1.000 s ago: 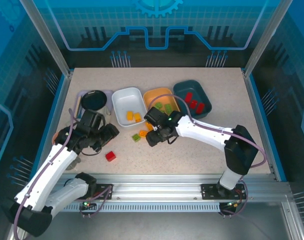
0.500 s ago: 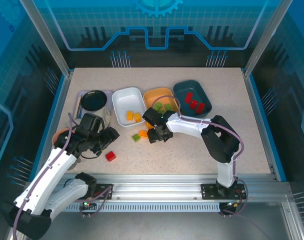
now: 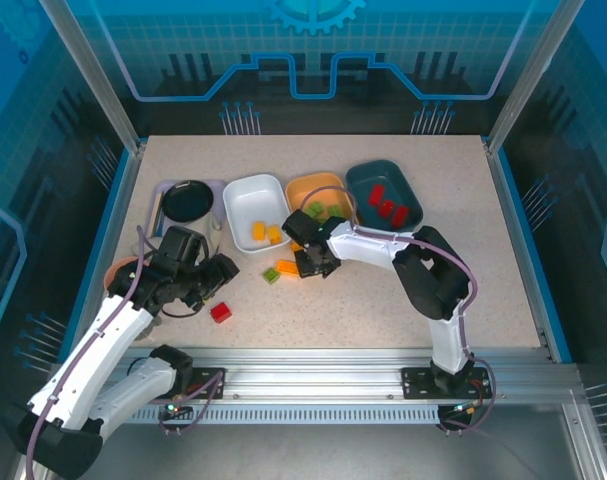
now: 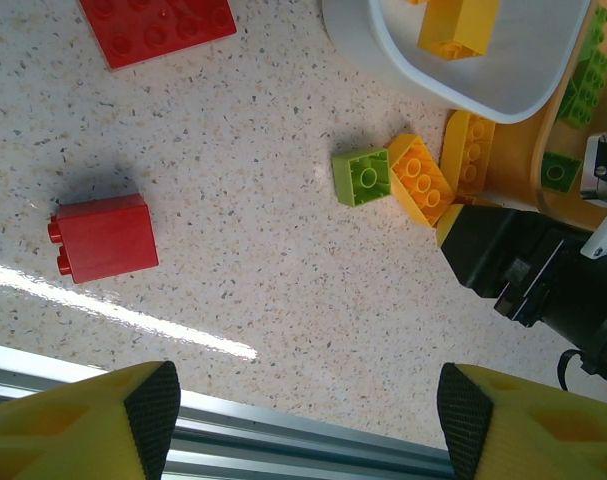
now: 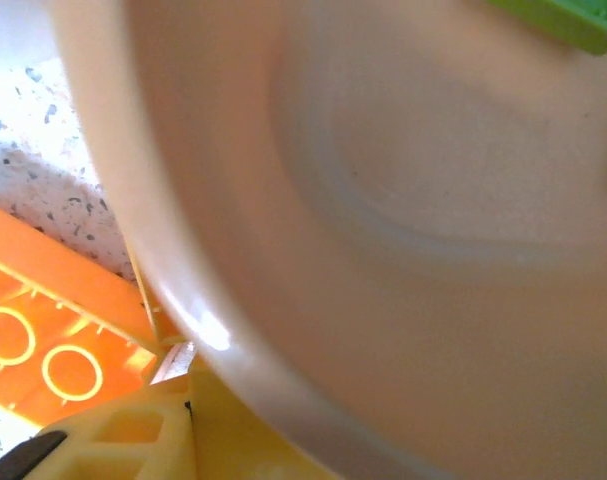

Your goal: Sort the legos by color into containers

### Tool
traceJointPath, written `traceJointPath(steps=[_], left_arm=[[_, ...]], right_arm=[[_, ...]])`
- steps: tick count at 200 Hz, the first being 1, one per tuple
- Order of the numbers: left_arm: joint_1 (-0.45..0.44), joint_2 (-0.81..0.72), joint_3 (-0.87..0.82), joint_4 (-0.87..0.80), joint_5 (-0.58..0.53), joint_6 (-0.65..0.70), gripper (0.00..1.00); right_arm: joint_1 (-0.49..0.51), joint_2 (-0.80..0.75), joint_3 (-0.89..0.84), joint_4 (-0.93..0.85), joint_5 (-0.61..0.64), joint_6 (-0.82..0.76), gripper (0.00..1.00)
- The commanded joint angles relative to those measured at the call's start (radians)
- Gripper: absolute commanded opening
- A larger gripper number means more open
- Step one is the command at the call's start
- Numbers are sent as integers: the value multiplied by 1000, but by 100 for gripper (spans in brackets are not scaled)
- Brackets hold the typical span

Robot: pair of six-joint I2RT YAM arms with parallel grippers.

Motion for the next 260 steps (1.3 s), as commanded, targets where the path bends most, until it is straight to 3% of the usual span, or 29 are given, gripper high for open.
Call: traceJointPath(steps=[1,33,55,135,168,191,208,236,260], left_arm=[[2,0,-3,6,15,1,72],[-4,5,32,6,-21,1,72],[-12,0,54,-2,-65,-1,72],[-18,-12,23,-17,-96,-26,72],[-18,-5,16,-8,-79,-12,72],[-18,3,9,-2,-62,1,72],[-18,12,2,2,-50,11,72],[-20,33,-15,18,-28,14,72],[-20,58,-19,37,-18,15,72]], right_arm=[[1,-94,-33,-64,29,21,34],[65,-252,-42,-127,37,-3,32],[86,-217,91,-144,14,-30,33],[-11,433,931,-247,-79,-43,32],[-37,603,1141,-260,-64,-64,35],[-52,668,1205,-262,-91,-67,38],[-50,677,1214,-254,-111,-82,47],[-43,637,1204,-259,-136,-78,61],[-28,554,1166,-233,-135,-92,65]])
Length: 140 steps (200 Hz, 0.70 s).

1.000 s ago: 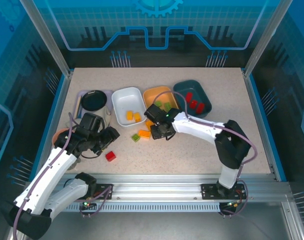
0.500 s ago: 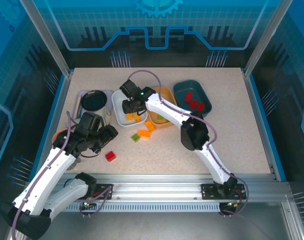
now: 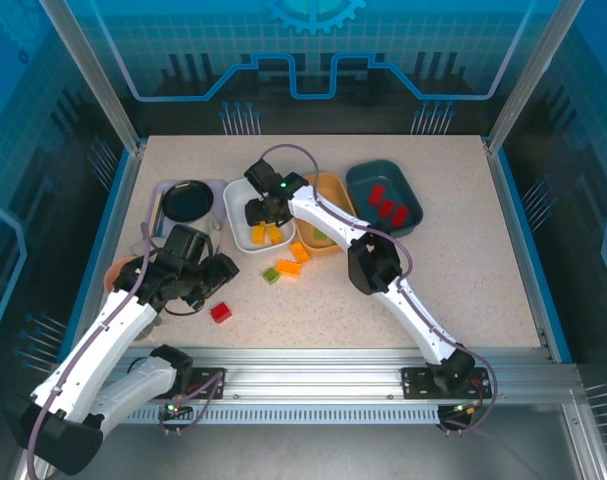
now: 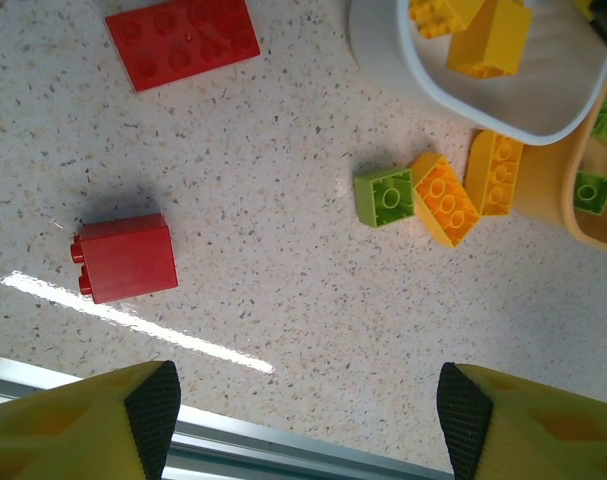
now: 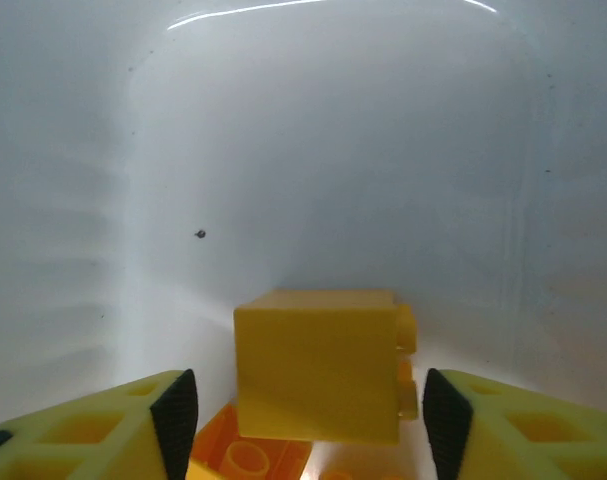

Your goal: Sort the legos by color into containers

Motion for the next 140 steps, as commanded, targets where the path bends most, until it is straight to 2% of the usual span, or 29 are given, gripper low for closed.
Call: traceJointPath(steps=[1,28,51,69,99,122,140], left_arm=[[-8,18,-12,29,33,14,72],[-9,59,-3,33,42,19,72],[-10,100,1,10,44,6,71],[-10,145,12,-29,36,-10,70],[-33,212,11,53,61,-24,69],[-80,323,27,155,75,-28,67],[-129,440,67,229,66,61,63]], right_arm=[[22,-115,-6,5,-26,-19,65],[35,-260,-88,48,-18,-35,61],[48,-429,-245,121,-5,-76,58],[56,-591,-468,204,3,-104,56],[54,-888,-945,394,-17,-97,55],[51,-1047,-1200,400,-48,-73,55],[52,-1158,-1347,386,-50,-48,55]])
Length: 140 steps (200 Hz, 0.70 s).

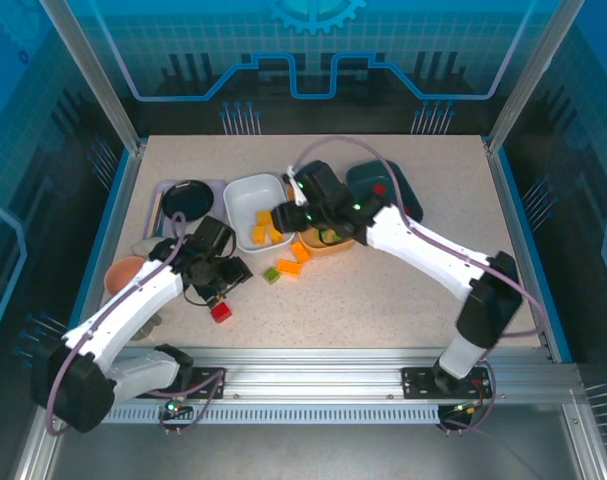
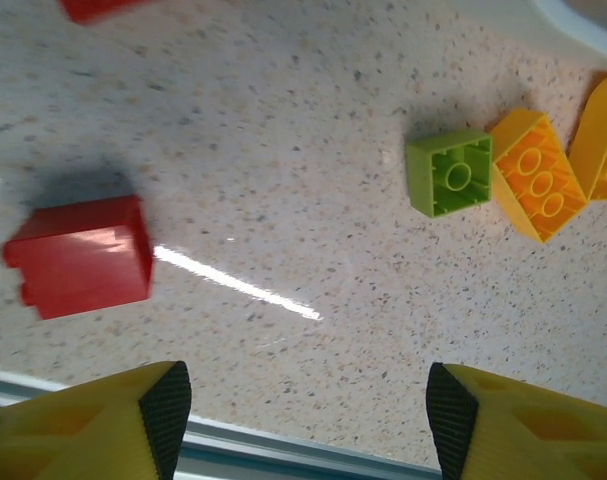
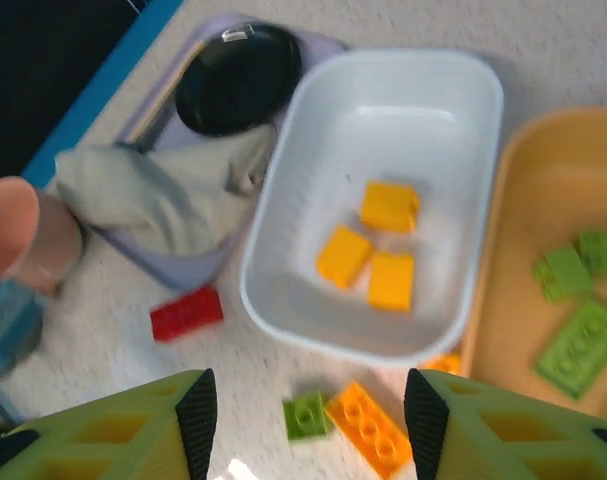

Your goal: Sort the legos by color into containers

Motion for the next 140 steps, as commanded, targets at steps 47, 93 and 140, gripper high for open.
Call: traceJointPath(steps=[47,93,140], left_arm=[[-154,370,210,52,-117,397,71],[-154,502,275,51,-134,597,76],[-152,577,315,65,-152,688,75]], right_arm=[[-34,-277,-310,-62,12,51,55],[-76,-359,-335,-106,25,58,56],[-82,-407,-358,-136,36,78,56]])
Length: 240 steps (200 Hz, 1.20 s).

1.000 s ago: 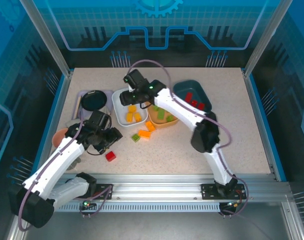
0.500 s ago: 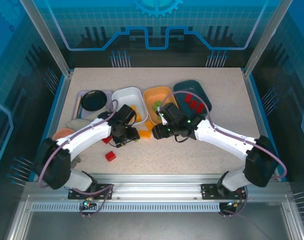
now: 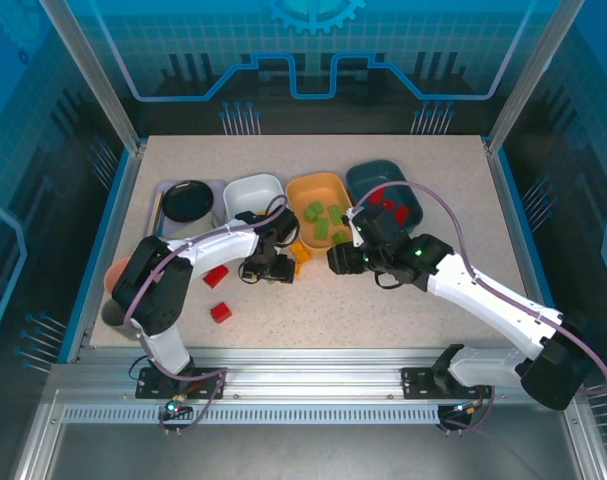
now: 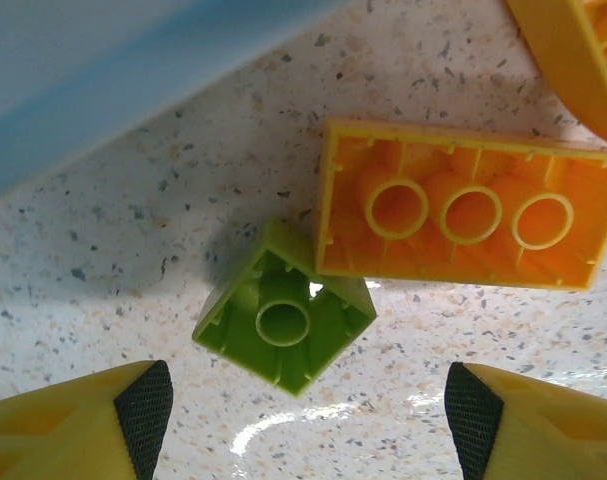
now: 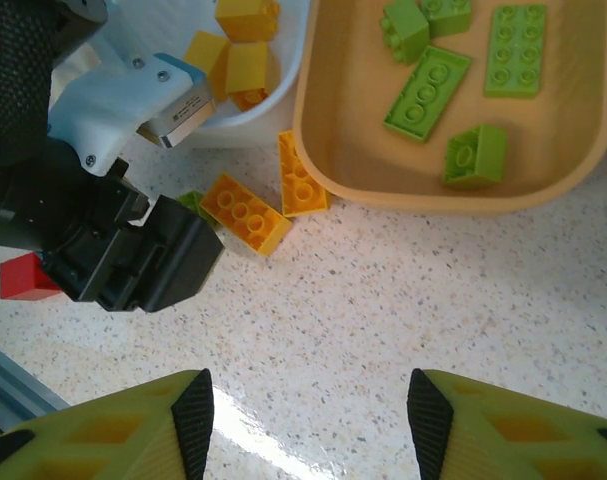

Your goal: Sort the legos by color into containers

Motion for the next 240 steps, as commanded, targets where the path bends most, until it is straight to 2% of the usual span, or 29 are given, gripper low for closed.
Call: traceJointPath(steps=[1,52,72,94,121,155,175,198,216,240], left_arm=[[1,30,37,-11,-26,94,75],[2,89,34,42,-29,87,71],[3,97,22,60,-35,77,63],[-3,91,16,63,-36,67,47],[-14,28,-4,44,-38,49,35],[-31,-124,-4,-54,-51,5,34],[-32,-185,66,-99,-18,-27,30],[-32,-148,224,-136,3,-49,30],[-27,-51,395,-147,2,-46,30],[1,155,659,-162,20,-22,29]], right_arm=[[-10,-36,-21,-40,17,22,56],[-9,-68,-24,-53,10,33,57],[-9,-70,-25,-57,0,35,57],[-9,-77,-27,-60,-1,39,57],[-9,-83,-23,-66,8,42,57],[-23,-89,17,-85,25,44,57],[-60,-94,29,-72,7,62,57],[-130,-83,36,-35,-41,90,57],[-181,-58,54,-20,-67,105,57],[-249,-25,79,2,-121,139,59]])
